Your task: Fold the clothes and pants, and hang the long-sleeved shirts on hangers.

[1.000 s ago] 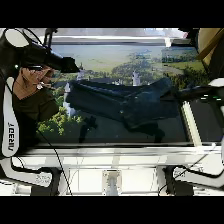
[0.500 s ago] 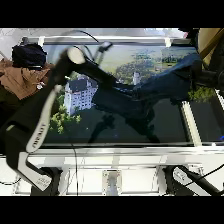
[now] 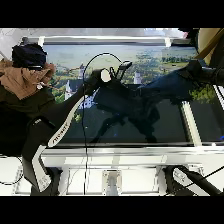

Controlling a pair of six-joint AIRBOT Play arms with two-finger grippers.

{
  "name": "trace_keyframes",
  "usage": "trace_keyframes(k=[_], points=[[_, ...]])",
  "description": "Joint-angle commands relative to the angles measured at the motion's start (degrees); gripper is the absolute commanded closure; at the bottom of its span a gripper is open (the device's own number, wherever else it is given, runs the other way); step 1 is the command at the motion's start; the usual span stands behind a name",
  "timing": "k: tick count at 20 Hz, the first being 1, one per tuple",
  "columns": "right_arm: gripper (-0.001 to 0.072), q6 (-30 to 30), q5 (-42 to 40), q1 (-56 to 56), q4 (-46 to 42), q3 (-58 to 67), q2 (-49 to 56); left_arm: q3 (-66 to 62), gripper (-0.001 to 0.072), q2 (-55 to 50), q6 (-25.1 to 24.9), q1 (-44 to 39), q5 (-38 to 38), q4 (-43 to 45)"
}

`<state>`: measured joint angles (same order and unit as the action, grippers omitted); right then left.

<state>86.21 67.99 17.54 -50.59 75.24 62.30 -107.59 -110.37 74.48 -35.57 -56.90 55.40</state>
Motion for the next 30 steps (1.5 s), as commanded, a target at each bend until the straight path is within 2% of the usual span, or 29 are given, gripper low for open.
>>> trace_keyframes(k=[1,4,10,16,19,22,25,27,30], points=[[0.0657,0.20,7.65,0.52,-9.51,1.81,0.00,-0.11,0.0696,-1.42,0.02,-1.14,7.63,-5.05],[0.0657,0.11,12.46,0.50,-12.15,1.81,0.00,-0.15,0.0696,-3.82,-0.02,-2.67,7.85,-8.11],[0.0657,0.11,11.98,-6.62,-11.74,1.81,1.75,-0.17,0.0696,-8.52,-5.11,-7.02,9.29,-18.01],[0.0657,1.29,5.38,-14.23,-12.02,2.36,4.87,-0.24,0.0696,-10.36,-5.09,-9.27,9.55,-18.18],[0.0657,3.26,5.40,-15.06,-12.28,3.32,4.87,-0.26,0.0697,-10.40,-5.09,-8.92,9.33,-17.40],[0.0657,5.73,5.40,-15.08,-12.92,3.32,5.40,-0.26,0.0697,-7.34,-5.09,-4.13,6.75,-16.83],[0.0657,7.69,4.72,-16.59,-12.96,3.37,7.19,-0.26,0.0697,-1.84,-5.09,4.02,0.70,-11.47],[0.0658,9.27,2.19,-20.83,-14.01,3.39,9.44,-0.26,0.0697,2.16,-5.07,10.10,-4.04,-7.93],[0.0657,13.55,-4.44,-28.76,-17.16,4.48,14.78,-0.26,0.0696,7.58,-5.09,18.88,-11.23,-7.39]])
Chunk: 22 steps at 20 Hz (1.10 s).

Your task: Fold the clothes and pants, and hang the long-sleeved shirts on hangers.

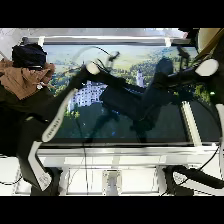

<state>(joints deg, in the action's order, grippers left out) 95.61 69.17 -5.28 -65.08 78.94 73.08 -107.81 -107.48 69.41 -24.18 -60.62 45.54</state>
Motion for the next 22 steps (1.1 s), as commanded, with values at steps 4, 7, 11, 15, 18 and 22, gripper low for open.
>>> trace_keyframes(k=[4,7,11,15,18,22], points=[[0.0656,7.06,-16.02,-16.46,-2.62,7.15,14.78,-0.04,0.0696,10.01,-1.11,16.46,-13.66,2.47],[0.0308,9.20,-24.44,-21.70,-0.09,11.21,21.84,-0.02,0.0696,11.17,-1.31,19.85,-17.14,2.45],[0.0220,9.33,-23.08,-22.67,0.33,16.50,23.91,0.11,0.0696,11.15,-1.36,20.59,-20.09,2.45],[0.0218,8.09,1.31,-15.76,-19.37,20.65,17.16,0.11,0.0696,11.15,-1.36,20.59,-21.44,2.45],[0.0218,6.01,12.24,-8.66,-31.63,11.47,5.86,0.11,0.0696,11.15,-1.33,20.61,-21.57,2.45],[0.0223,10.25,-8.81,2.89,-23.37,-19.82,-13.66,0.11,0.0696,11.15,-1.31,20.61,-21.55,2.45]])
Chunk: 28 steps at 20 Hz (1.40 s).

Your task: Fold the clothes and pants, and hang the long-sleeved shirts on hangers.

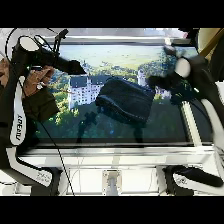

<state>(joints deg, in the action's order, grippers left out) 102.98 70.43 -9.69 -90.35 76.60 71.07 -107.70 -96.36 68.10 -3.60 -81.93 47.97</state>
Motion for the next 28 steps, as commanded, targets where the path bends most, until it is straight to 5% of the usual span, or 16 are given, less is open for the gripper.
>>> trace_keyframes(k=[1,2,5,6,7,12,21,22,23,24,28], points=[[0.0237,3.56,-17.88,10.71,9.22,-24.55,-14.12,0.00,0.0696,0.02,0.02,0.02,-0.22,0.00],[0.0238,1.46,-23.58,14.88,20.61,-30.34,-14.71,0.00,0.0696,0.02,0.02,0.00,-0.20,-0.04],[0.0223,-28.63,-20.87,27.71,61.05,-40.74,-7.85,0.00,0.0696,0.02,0.04,0.00,-0.22,-2.16],[0.0112,-35.01,-17.49,30.16,68.22,-41.38,-4.17,0.00,0.0696,0.02,0.07,0.00,-0.24,-2.40],[0.0014,-37.09,-15.37,31.32,70.88,-41.05,-0.70,0.00,0.0696,0.02,0.15,0.00,-0.24,-2.64],[0.0024,-42.73,-14.38,28.94,72.37,-35.69,14.43,0.00,0.0696,0.02,1.60,0.00,-0.24,-3.17],[0.0038,-40.76,-16.92,18.58,72.13,-20.31,25.94,0.00,0.0696,0.02,1.75,0.00,-0.24,-3.21],[0.0143,-40.96,-16.70,17.70,72.13,-19.15,26.05,0.00,0.0696,0.02,1.75,0.00,-0.24,-3.21],[0.0446,-40.89,-15.80,17.18,72.39,-17.86,26.03,0.00,0.0696,0.02,1.75,0.00,-0.24,-3.21],[0.0646,-40.79,-14.03,17.18,72.35,-16.39,25.92,0.00,0.0696,0.02,1.75,0.00,-0.24,-3.21],[0.0654,-37.83,-11.32,23.56,70.38,-12.87,19.93,0.00,0.0696,0.04,1.75,0.00,-0.28,-3.21]])
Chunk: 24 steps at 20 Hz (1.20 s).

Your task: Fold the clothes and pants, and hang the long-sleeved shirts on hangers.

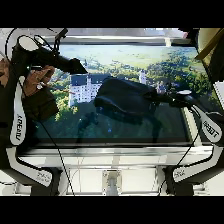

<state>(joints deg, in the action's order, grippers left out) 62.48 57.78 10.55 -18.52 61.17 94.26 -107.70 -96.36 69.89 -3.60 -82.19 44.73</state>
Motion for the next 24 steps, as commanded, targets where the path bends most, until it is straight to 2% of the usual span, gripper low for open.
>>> trace_keyframes(k=[1,5,8,12,18,19,21,23,24], points=[[0.0655,4.70,1.27,6.56,-4.39,2.56,-5.95,0.00,0.0696,0.09,-0.04,0.02,0.00,0.02],[0.0655,15.23,5.05,24.74,-25.27,2.56,-18.43,-0.02,0.0696,0.61,-0.07,0.07,0.00,0.04],[0.0656,16.06,10.47,41.16,-30.47,2.56,-24.59,-0.02,0.0696,0.94,-0.04,0.07,0.02,0.04],[0.0655,15.82,18.36,61.37,-40.72,2.23,-26.40,-0.02,0.0696,0.98,-0.04,0.07,0.02,0.04],[0.0654,14.99,19.45,80.43,-50.77,-4.46,-26.40,-0.02,0.0696,0.98,-0.02,0.04,0.04,0.04],[0.0620,14.23,19.80,82.03,-51.47,-5.46,-26.40,-0.02,0.0696,0.98,-0.02,0.04,0.04,0.04],[0.0147,13.57,23.87,84.11,-51.30,-5.53,-26.43,-0.02,0.0696,0.98,-0.04,0.07,0.07,0.04],[0.0146,15.06,28.83,84.06,-46.97,-2.73,-26.43,-0.02,0.0696,0.98,-0.02,0.04,0.07,0.02],[0.0152,16.02,30.95,83.78,-40.87,-0.50,-26.56,-0.02,0.0696,0.98,-0.02,0.04,0.04,0.02]])
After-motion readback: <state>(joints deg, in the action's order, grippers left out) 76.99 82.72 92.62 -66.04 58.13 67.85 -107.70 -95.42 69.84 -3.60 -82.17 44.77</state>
